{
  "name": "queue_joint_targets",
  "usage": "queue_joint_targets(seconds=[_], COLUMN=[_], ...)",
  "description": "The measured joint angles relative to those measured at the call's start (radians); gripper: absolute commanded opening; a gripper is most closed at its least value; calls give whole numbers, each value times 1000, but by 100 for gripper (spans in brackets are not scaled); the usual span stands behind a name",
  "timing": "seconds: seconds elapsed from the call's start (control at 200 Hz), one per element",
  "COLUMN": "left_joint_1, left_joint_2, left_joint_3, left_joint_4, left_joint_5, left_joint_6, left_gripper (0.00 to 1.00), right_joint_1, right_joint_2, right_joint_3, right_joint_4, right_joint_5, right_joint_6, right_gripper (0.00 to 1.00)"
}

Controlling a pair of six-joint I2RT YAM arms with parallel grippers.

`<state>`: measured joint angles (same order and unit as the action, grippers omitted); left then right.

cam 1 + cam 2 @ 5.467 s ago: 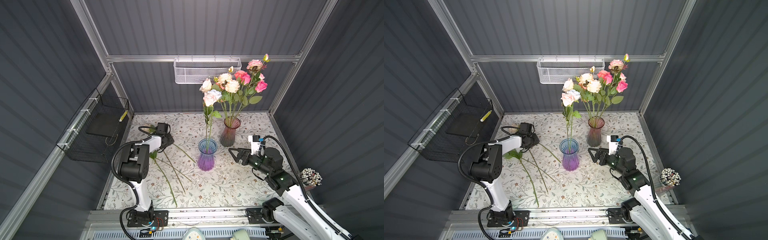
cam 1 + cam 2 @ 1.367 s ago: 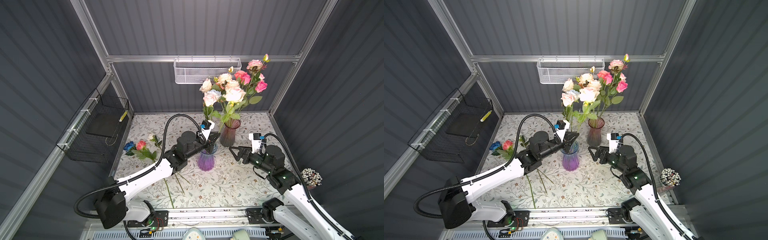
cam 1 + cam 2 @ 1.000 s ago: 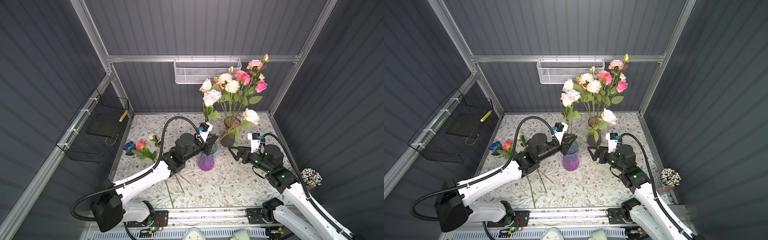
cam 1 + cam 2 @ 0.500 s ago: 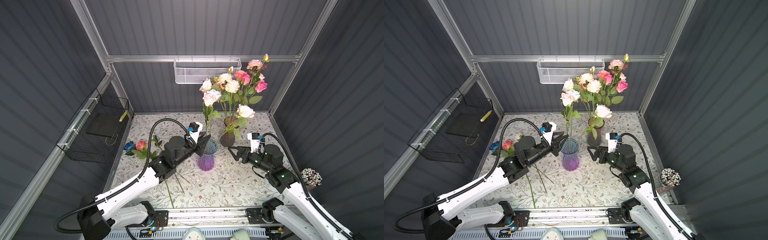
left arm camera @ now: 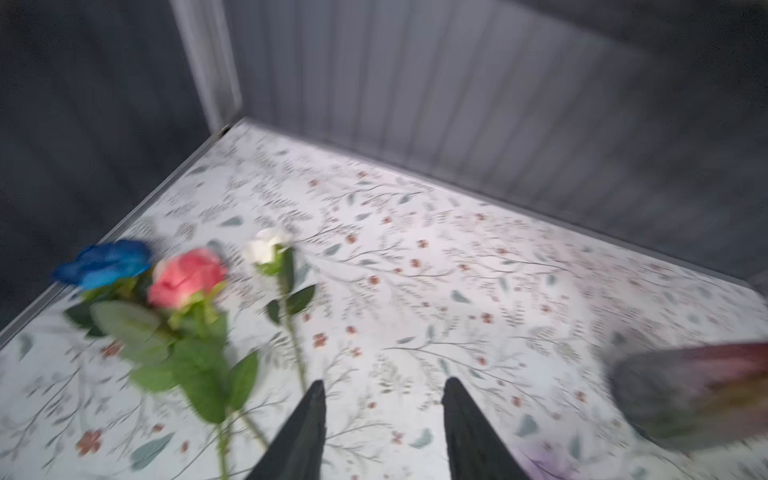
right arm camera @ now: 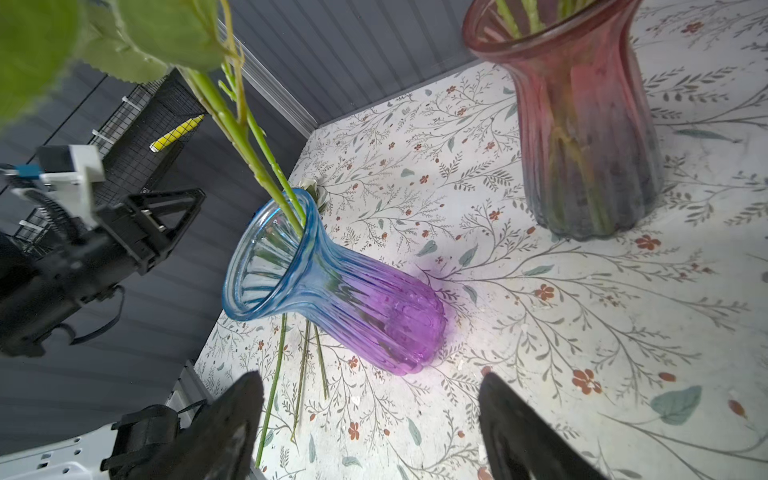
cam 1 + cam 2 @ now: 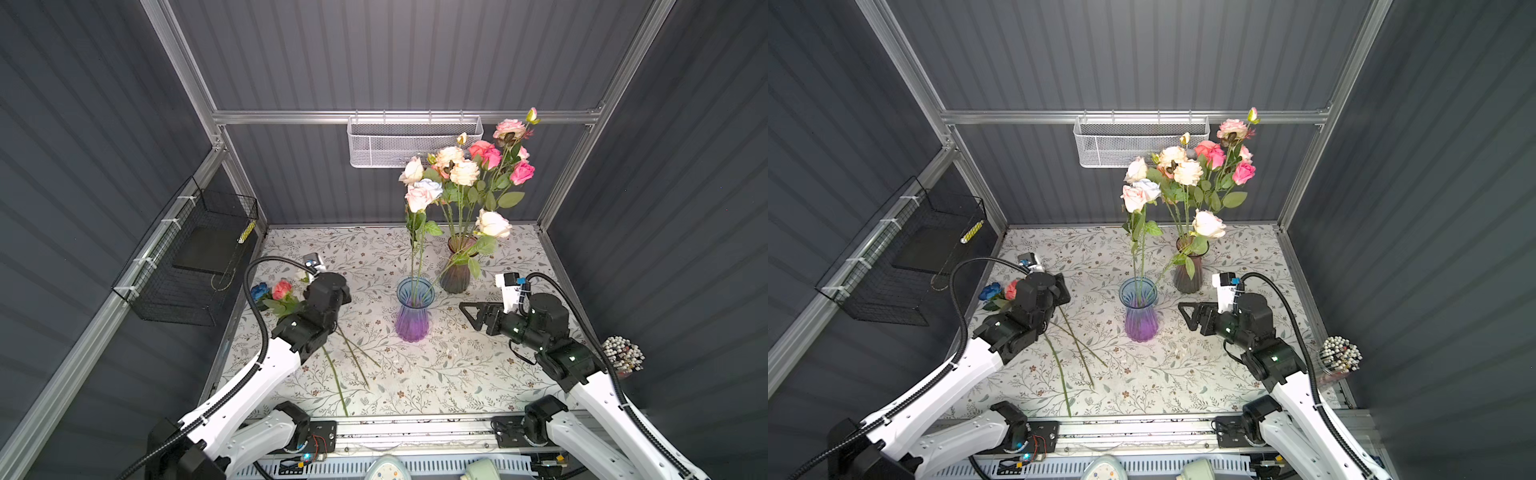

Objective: Arrange the flowers into the vase
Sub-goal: 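Move the left gripper back down to the loose roses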

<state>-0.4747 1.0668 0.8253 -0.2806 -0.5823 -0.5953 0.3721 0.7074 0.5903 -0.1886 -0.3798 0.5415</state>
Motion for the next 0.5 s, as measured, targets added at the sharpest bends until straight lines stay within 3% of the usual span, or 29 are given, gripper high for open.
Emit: queue_joint_targets(seconds=[0.135,0.325,0.5], left_joint_1=[146,228,280], left_joint_2=[165,445,582], left_joint_3=[-5,95,189], left_joint_4=[-60,-107,-120], left_joint_5=[119,306,396], left_joint_6=[-70,-70,-52], left_gripper=[53,46,41], right_joint_1=[0,0,0], right_joint_2=[25,65,90], right_joint_3=[-37,-106,-124], right_joint_4=[19,85,140], right_joint_5=[-25,-74,-106], right_joint_6=[15,66,100], right_gripper=[82,81,81])
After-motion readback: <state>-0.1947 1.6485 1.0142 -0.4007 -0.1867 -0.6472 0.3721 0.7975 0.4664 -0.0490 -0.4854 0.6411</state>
